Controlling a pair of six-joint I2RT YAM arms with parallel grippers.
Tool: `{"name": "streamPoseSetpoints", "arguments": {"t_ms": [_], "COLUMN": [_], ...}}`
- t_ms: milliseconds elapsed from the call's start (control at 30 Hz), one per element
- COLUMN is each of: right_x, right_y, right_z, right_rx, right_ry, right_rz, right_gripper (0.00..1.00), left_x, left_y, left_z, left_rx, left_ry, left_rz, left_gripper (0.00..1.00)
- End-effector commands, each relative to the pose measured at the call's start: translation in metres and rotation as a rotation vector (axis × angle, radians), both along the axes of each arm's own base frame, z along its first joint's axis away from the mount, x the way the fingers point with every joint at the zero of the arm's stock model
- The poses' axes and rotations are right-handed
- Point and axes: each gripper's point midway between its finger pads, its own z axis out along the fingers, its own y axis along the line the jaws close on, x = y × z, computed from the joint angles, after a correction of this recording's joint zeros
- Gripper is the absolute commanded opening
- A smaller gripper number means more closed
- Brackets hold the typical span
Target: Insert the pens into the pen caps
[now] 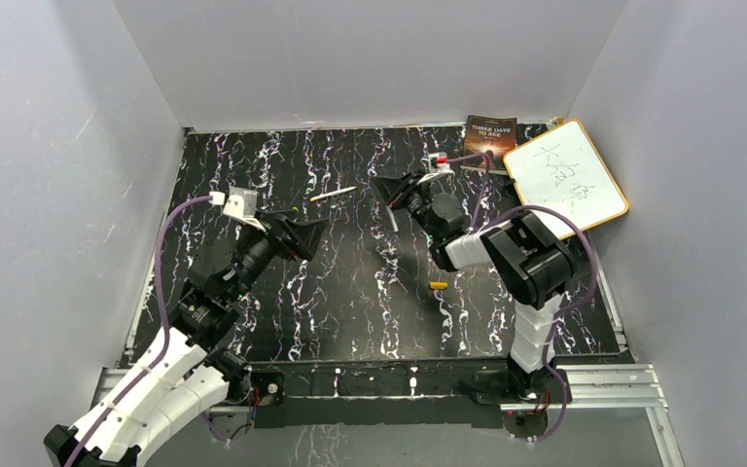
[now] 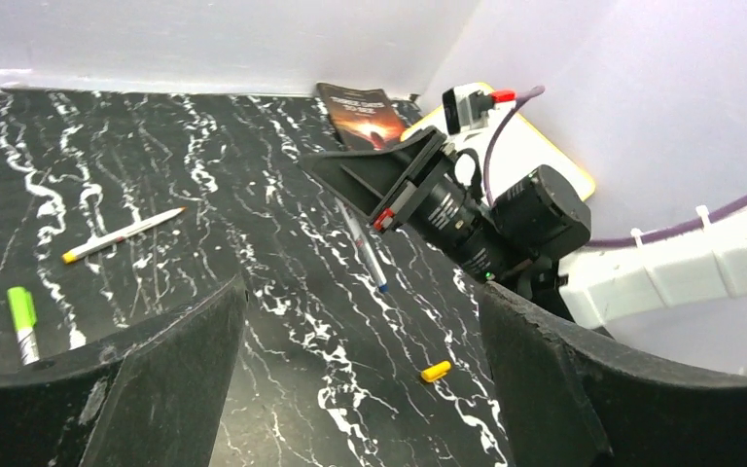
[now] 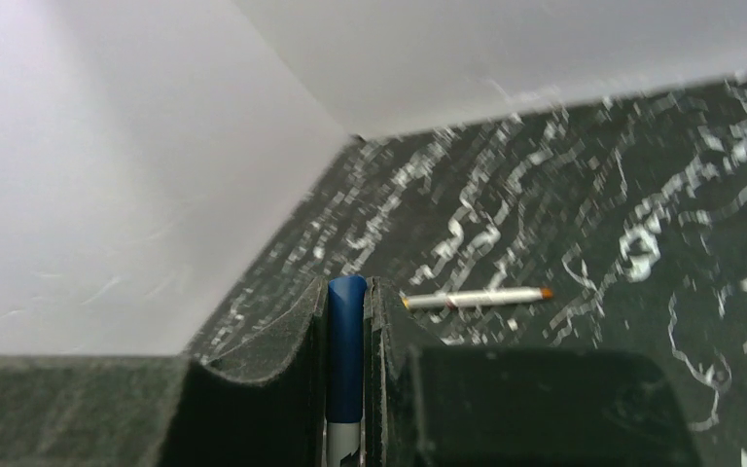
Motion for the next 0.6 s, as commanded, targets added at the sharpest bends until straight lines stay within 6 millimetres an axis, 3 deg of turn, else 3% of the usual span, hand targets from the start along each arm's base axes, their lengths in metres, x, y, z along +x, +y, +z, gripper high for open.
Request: {"name": "streamPoseSetpoints", "arguments": {"t_ms": [0,233,433,567], "right_x": [0.022,0.012,0.01,0.01], "right_y": [0.008,0.017,0.02,0.023], "right_z": [-0.035,-0.069,-0.113,-0.129], "right_rx": [-0.065,-0.123,-0.145,-0.149], "right_ry": [0.125,0.204,0.275,0.306], "right_rz": [-0.15,-0.165,-0.156,-0.158], "right_gripper": [0.0,0.0,0.03,0.04], "left_x": [0.005,-0.002,-0.001,-0.002], "left_y": [0.018,0.023,0.016,0.015], "left_z": [0.0,0.0,-0.002,-0.001], "left_rx": [0.0,-0.02,-0.017,-0.01], "left_ry": [0.051,0.04,0.045,0.046], "left_rz": [0.106,0.11,0.08,0.068], "left_gripper": [0.87,0.87,0.87,0.87]}}
